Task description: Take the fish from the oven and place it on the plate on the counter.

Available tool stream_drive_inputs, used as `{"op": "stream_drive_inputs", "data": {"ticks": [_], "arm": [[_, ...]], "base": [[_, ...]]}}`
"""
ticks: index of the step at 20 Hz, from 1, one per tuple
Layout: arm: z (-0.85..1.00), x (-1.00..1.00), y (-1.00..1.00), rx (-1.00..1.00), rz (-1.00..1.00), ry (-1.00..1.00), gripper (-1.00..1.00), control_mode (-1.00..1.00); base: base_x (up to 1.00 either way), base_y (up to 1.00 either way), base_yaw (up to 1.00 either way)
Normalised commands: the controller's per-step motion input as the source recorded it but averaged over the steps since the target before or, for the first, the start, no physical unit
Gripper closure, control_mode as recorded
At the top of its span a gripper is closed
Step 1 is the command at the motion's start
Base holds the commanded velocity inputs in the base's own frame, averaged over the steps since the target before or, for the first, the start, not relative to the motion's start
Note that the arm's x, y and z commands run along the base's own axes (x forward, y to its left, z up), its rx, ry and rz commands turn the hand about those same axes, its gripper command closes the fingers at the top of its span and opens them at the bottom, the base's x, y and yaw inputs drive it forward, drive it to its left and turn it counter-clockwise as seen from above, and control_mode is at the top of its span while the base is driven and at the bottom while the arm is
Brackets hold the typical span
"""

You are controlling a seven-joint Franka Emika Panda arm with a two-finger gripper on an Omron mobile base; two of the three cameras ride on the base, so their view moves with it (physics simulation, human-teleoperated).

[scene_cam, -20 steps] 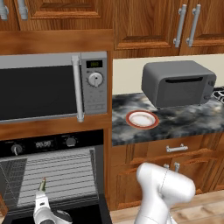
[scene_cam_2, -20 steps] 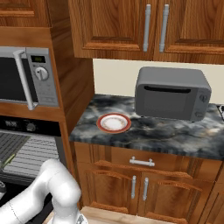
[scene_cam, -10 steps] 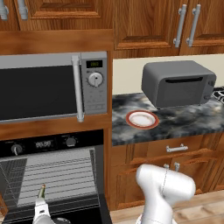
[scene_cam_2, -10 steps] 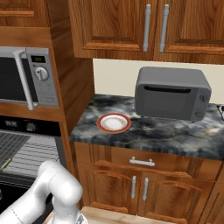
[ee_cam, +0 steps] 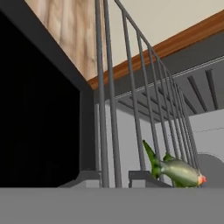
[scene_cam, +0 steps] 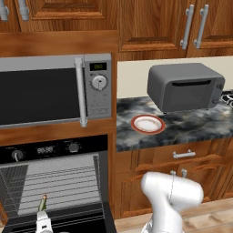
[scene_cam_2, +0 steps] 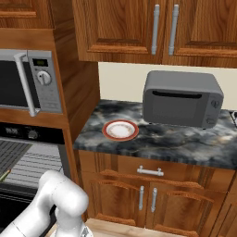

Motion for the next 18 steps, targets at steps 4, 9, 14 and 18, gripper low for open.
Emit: {"op": "stream_drive_inputs", "data": {"ticks": [4,9,14,18], "arm": [[0.00,0.00,0.00,0.00,0.00,0.01,-1.00,-1.00],[0.02,0.00,0.00,0.00,0.00,0.01,-1.00,-1.00],[0.28,-0.30,0.00,0.00,0.00,0.00,-1.00,-1.00],[0.72,-0.51,-0.03,0.04,0.00,0.00,-1.00,-1.00]], "base": [[0.00,0.00,0.00],[0.00,0.00,0.00],[0.00,0.00,0.00],[0.00,0.00,0.00]]}}
